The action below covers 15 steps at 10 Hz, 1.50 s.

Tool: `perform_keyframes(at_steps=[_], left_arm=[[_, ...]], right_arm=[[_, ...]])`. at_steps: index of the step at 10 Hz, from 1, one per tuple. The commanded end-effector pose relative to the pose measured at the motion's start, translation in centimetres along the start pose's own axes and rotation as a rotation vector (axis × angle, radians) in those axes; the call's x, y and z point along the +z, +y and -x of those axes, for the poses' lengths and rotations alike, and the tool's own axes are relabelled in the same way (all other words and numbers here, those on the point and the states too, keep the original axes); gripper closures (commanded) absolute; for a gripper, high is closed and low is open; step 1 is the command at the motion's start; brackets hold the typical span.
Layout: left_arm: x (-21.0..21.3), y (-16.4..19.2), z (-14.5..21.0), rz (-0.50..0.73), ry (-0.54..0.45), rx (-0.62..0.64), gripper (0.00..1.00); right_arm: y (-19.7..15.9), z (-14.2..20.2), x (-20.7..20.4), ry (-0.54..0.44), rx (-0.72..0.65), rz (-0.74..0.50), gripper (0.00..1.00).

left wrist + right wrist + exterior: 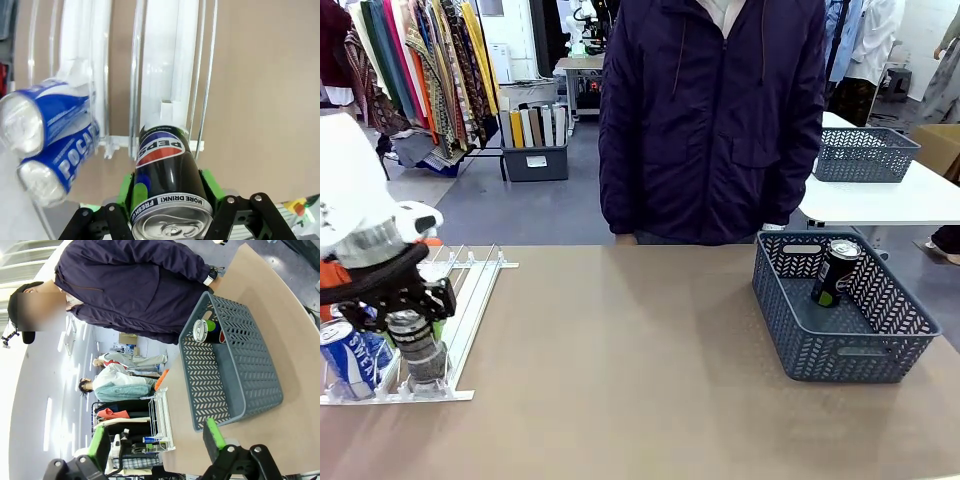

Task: Retrieve and store the cans from the dispenser.
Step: Pick up the last remaining can from one row of the Automatic Can Dispenser and place it in the middle of the table.

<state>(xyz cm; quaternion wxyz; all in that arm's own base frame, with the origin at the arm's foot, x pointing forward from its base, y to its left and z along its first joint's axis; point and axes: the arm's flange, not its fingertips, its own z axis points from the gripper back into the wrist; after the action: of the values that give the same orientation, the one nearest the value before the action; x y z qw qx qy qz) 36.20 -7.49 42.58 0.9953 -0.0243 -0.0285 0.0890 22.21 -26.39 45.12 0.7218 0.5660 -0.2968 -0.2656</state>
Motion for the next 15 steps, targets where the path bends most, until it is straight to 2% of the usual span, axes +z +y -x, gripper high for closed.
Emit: perform_keyframes(at_steps=[1,3,5,6,7,11,12,14,15], left_arm=[[7.4,2.7,1.9,0.094,-0.080,0.029,1.00],[13.8,4.2,2.4,0.174,-0.132,-0.011,1.00],[16.6,5.1,3.4,0.220,-0.223,0.010,1.00],[17.0,5.8,3.7,0.251,-0.242,0.056,1.00],[17.0,5.0,3.7,0.180,-0.194,0.016,1.00],[16.7,5.0,3.8,0.180,-0.192,0.033,1.00],[16.8,1.8,3.8,0.143,-0.232,-0.029,1.00],[16.4,-7.1,3.3,0.179,-0.232,-0.244,1.00],[15.6,-11.9,3.0,0.177,-0.241,-0.294,1.00]], right_arm=[[0.0,-0.2,0.2,0.002,0.028,-0.004,0.00],[0.0,-0.2,0.2,0.002,0.028,-0.004,0.00],[0.0,-0.2,0.2,0.002,0.028,-0.004,0.00],[0.0,-0.2,0.2,0.002,0.028,-0.004,0.00],[0.0,-0.2,0.2,0.002,0.028,-0.004,0.00],[0.0,-0.2,0.2,0.002,0.028,-0.004,0.00],[0.0,-0.2,0.2,0.002,0.028,-0.004,0.00],[0.0,-0.2,0.2,0.002,0.028,-0.004,0.00],[0.0,-0.2,0.2,0.002,0.028,-0.004,0.00]])
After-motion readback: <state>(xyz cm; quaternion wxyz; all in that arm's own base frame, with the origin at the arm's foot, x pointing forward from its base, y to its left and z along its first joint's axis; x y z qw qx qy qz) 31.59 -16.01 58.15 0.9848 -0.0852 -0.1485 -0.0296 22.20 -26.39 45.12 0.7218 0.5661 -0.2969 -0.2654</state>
